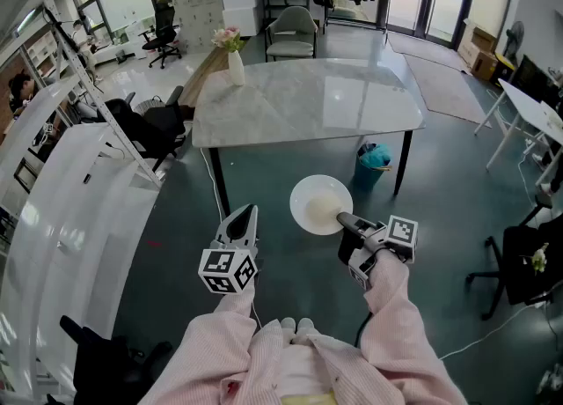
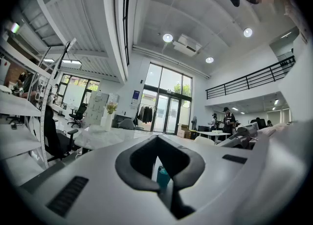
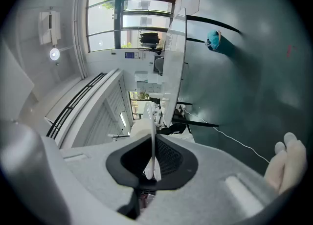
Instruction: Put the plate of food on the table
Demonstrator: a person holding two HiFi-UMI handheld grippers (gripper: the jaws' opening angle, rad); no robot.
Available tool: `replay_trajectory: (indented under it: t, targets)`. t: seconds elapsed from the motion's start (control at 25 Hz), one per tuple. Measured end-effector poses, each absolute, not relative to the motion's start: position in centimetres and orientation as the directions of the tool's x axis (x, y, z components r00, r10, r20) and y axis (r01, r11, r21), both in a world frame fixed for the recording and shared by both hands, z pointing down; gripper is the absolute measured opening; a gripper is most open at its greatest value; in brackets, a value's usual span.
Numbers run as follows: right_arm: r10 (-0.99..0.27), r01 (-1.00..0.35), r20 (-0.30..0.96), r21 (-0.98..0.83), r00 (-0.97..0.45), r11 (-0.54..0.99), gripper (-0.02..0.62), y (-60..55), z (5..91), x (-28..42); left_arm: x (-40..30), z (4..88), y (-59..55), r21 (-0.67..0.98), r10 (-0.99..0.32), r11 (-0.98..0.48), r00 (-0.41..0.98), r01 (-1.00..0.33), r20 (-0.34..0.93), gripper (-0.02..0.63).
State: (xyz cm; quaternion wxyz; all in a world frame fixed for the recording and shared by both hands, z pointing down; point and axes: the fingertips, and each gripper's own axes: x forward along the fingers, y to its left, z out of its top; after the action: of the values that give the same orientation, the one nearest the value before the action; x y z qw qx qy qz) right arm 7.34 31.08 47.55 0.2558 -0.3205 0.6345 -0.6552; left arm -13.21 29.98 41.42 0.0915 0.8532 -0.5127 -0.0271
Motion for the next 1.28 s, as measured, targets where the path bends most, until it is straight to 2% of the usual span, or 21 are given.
replay_trajectory:
  t: [0.8, 1.28]
  targets:
    - [-0.714, -0.103, 0.103, -0.994, -0.693, -0.043, 0.020, 30.0, 48.3, 7.3, -13.1, 42.7, 30.2, 0.191, -0.900, -0.415, 0.432, -0.890, 0.060, -0.005]
    - [-0.700, -0.092, 0.117, -0.993, -0.705, -0.074, 0.020, 19.3, 49.9, 6.8, -13.5, 44.5, 19.1, 0.201, -0.903, -0.399, 0.422, -0.895, 0.086, -0.005]
